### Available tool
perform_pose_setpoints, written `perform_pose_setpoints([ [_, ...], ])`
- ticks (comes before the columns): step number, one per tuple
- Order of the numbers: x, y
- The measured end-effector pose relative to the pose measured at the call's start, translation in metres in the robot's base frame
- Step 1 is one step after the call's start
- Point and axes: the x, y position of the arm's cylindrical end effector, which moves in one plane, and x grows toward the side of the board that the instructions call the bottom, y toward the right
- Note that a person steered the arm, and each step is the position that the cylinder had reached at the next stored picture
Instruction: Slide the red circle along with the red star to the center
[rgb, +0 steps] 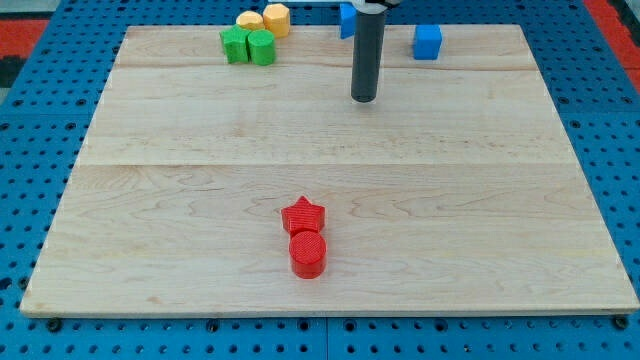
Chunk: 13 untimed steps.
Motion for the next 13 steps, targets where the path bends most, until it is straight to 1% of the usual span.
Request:
perform_pose_setpoints([
  [1,0.018,0.011],
  [2,0.055,0.023],
  [3,0.071,0.025],
  [5,0.072,0.025],
  [6,0.089,0.039],
  [7,0.170,0.080],
  [8,0.271,0.078],
  [9,0.285,0.068],
  [11,0.285,-0.039],
  [12,0.234,-0.069],
  [13,0.183,-0.069],
])
